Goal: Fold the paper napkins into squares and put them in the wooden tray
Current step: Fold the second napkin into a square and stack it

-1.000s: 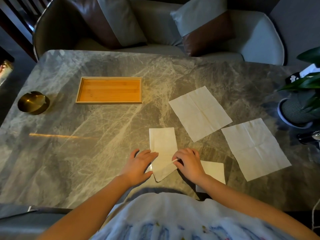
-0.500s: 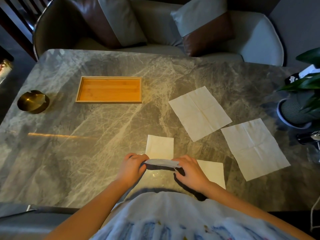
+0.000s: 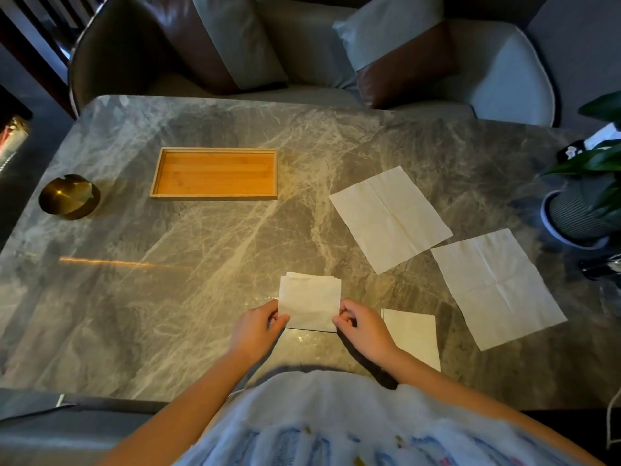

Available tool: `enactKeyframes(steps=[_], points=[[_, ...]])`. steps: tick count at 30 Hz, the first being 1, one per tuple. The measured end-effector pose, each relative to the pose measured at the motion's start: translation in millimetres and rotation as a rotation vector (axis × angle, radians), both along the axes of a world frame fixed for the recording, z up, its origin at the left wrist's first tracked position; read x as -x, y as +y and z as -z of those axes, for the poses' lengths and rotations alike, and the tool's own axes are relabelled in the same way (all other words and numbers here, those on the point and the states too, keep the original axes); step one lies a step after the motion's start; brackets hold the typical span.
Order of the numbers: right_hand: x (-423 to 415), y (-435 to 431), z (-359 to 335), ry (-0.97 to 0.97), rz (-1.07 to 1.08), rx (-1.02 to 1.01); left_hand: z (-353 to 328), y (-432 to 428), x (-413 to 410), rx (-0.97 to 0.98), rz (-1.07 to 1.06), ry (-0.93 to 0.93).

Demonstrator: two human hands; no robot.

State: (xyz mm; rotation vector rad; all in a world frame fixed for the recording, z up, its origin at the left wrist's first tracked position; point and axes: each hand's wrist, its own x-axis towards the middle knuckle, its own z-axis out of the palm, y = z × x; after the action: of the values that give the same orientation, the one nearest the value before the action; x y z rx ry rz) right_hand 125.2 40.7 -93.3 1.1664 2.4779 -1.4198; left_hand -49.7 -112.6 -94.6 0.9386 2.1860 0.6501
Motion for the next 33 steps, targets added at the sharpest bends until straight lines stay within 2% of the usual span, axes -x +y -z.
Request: enactKeyframes(steps=[4,23,26,29,31,33], points=[[4.3,-0.4,0.1,0.005,0.029,0.027,2.1,1.2,-0.3,0.017,-0.036,-0.041],[9.7,-5.6,5.3,-0.130,0.132,-0.029,10.7,4.8,2.9,0.061,-0.077,0.002],[6.9,-4.4,4.0,-0.109,0.152,-0.112,9.0,1.8,1.7,0.026,-0.097,0.038],[6.7,-1.8,-0.3,-0.045,-0.002,-0.349,3.8,-0.4,3.4,-0.108,-0.031,0.198],[12.9,-2.0,-4.1,-0.029,-0.179,-0.474,2.0,3.9,4.1,-0.150,0.134,0.368],[20.4,-4.7,-4.2,-0.073,-0.347,-0.529,1.2,11.2,1.3,-0.089,0.318,0.470]])
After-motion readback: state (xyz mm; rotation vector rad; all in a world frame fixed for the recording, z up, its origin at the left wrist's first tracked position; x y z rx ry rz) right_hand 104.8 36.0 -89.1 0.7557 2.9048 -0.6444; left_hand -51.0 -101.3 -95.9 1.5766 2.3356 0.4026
